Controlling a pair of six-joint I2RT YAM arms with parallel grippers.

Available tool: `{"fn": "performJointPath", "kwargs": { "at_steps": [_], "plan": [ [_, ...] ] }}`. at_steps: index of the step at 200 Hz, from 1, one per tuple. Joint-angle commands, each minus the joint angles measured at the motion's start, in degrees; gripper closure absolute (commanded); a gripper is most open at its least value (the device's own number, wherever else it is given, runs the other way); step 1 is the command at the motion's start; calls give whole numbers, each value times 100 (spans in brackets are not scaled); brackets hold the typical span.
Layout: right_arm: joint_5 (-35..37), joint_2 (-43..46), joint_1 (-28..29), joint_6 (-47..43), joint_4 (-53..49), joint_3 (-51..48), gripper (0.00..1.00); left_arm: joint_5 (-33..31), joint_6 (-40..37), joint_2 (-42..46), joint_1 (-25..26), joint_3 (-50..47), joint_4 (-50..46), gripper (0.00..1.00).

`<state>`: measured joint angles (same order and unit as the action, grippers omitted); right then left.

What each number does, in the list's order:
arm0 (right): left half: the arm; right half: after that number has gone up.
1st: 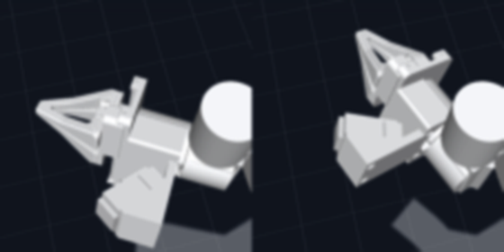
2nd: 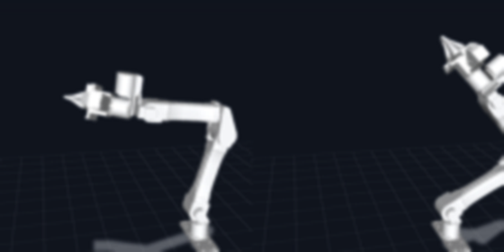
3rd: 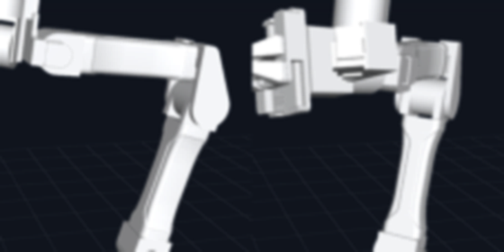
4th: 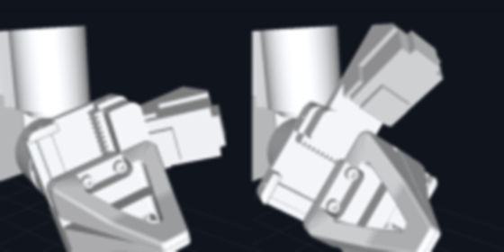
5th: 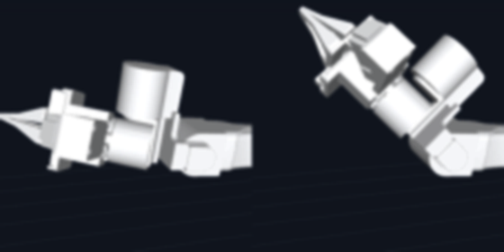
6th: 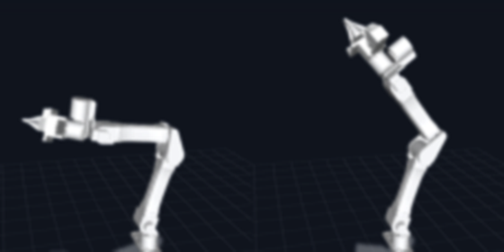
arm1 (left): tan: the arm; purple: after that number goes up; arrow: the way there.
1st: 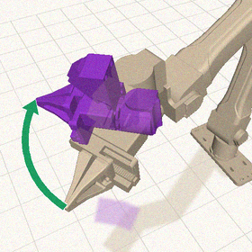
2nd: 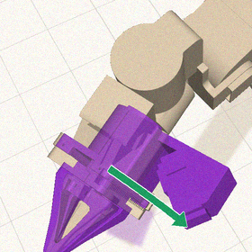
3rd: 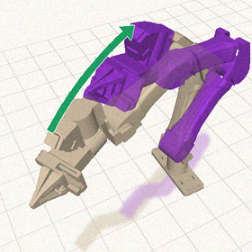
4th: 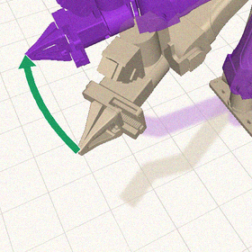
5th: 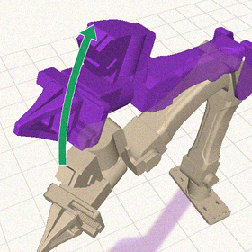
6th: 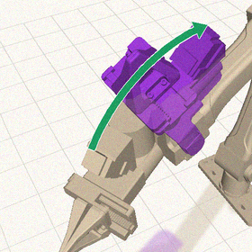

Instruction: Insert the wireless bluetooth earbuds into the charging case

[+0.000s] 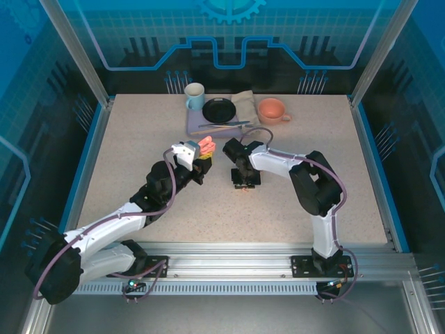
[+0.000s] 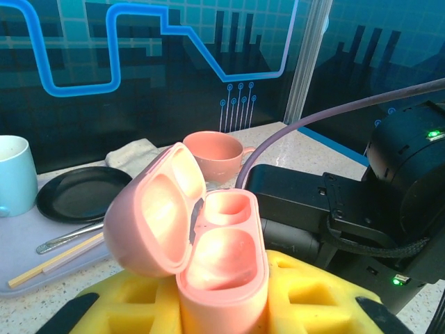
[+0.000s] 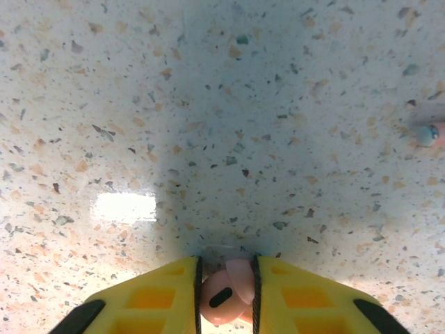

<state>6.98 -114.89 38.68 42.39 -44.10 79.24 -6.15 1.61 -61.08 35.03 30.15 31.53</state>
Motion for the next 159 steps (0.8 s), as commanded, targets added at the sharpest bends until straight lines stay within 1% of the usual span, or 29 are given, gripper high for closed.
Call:
{"fn": "performJointPath", "kwargs": {
  "at_steps": [1, 48, 83, 104, 132, 159],
  "plan": [
    [208, 88, -150, -38, 173, -341, 79, 156, 61, 30, -6, 125, 105, 100],
    [217, 1039, -167, -3, 253, -547, 79, 288, 38, 17, -12, -22, 217, 100],
    [252, 1840, -193, -3, 212, -490, 79, 331, 15, -19, -9, -79, 232, 100],
    [208, 2161, -243, 14, 160, -415, 79, 317, 30, -75, -5, -88, 237, 100],
    [211, 2209, -273, -50, 27, -318, 79, 303, 50, -121, -13, -72, 255, 100],
    [251, 1938, -264, 19, 12, -529, 79, 320, 60, -150, -7, -19, 257, 100]
  ]
}}
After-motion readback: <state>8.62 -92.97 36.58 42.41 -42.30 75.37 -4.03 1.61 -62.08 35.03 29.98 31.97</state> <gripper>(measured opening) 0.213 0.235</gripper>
